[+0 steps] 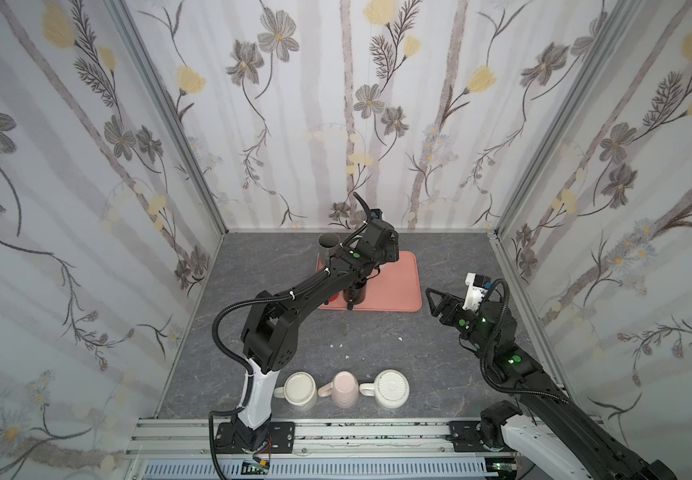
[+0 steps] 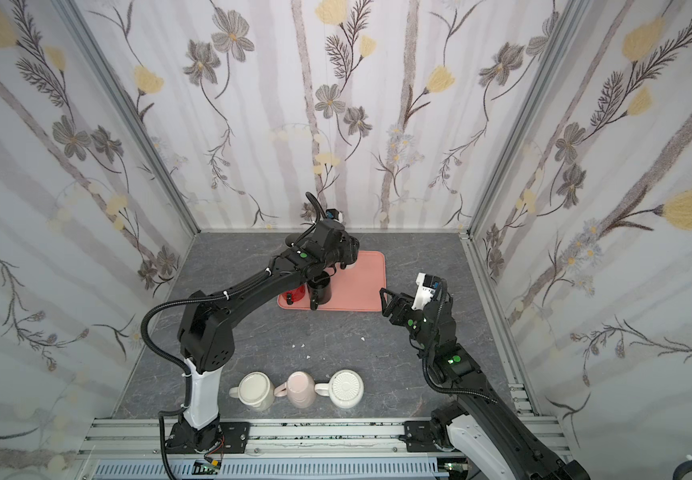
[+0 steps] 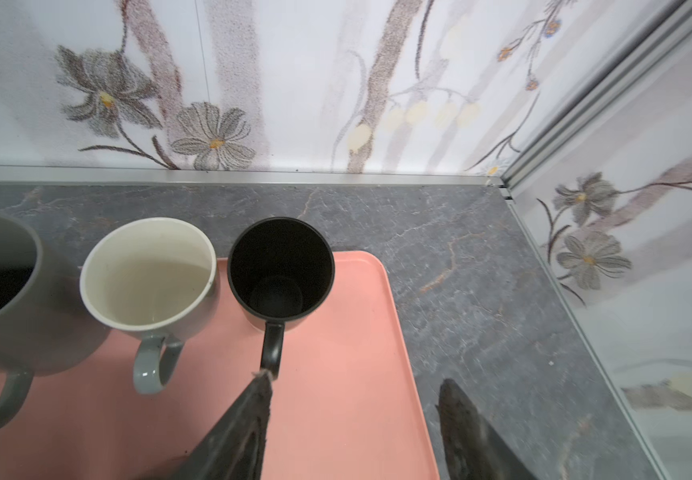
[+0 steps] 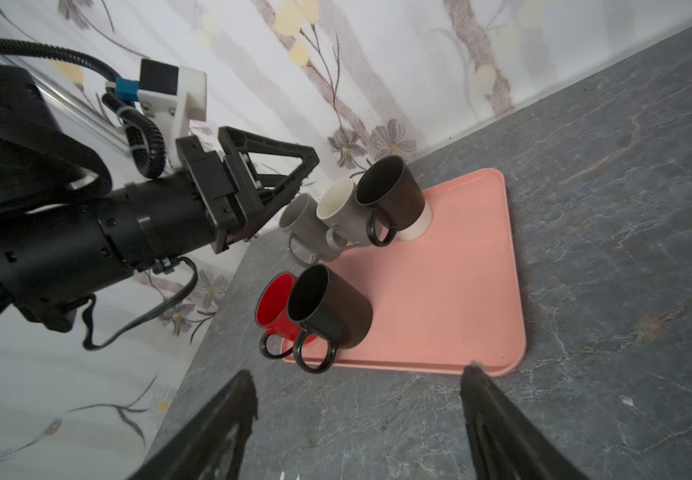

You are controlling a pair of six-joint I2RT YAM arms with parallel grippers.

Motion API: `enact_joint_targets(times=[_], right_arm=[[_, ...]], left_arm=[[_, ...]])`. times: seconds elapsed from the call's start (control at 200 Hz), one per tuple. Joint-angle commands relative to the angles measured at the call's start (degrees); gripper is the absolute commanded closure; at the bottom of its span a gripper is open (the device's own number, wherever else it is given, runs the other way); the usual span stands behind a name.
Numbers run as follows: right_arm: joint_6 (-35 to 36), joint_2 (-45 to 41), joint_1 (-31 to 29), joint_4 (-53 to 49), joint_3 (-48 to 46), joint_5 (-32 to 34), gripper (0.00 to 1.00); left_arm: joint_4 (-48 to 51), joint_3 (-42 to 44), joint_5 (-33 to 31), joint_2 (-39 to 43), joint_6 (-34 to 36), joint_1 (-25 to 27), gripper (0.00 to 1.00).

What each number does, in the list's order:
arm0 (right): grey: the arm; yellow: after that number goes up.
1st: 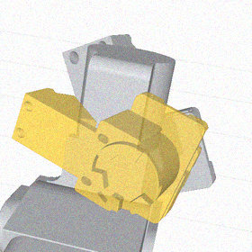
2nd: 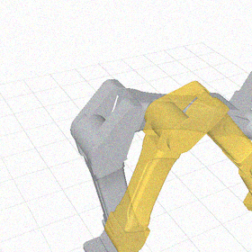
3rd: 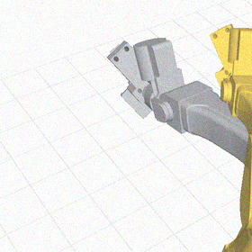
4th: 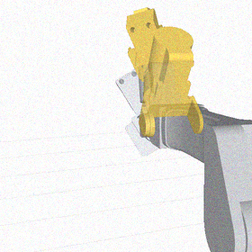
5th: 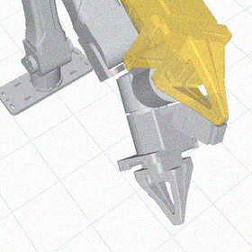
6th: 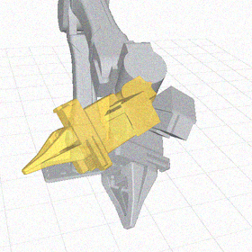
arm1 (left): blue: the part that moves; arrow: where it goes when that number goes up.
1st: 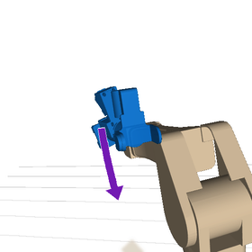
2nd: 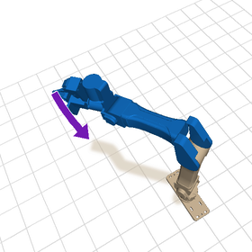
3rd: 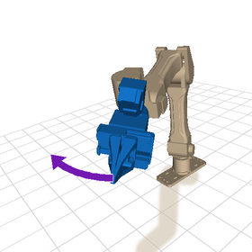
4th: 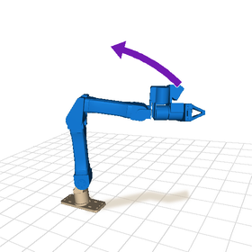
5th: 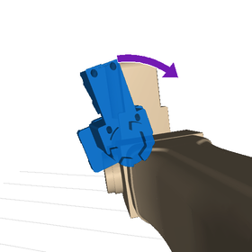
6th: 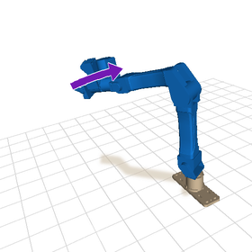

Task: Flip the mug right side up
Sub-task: 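Move the right gripper down to the upside-down pink mug while the left withdraws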

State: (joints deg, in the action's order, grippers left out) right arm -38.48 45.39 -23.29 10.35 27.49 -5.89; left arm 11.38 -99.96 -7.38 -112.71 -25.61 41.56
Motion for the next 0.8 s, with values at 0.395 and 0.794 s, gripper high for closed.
enact_joint_targets(times=[0.395, 0.794], right_arm=[[11.9, 12.2, -18.0, -9.3, 6.1, -7.0, 0.20], [25.1, 22.8, -38.2, -18.8, 14.3, -2.2, 0.05]], left_arm=[[-11.7, 28.5, 4.6, 26.7, -2.5, -0.4, 0.00], [-8.5, 41.7, -7.2, 42.7, -1.1, -4.5, 0.00]])
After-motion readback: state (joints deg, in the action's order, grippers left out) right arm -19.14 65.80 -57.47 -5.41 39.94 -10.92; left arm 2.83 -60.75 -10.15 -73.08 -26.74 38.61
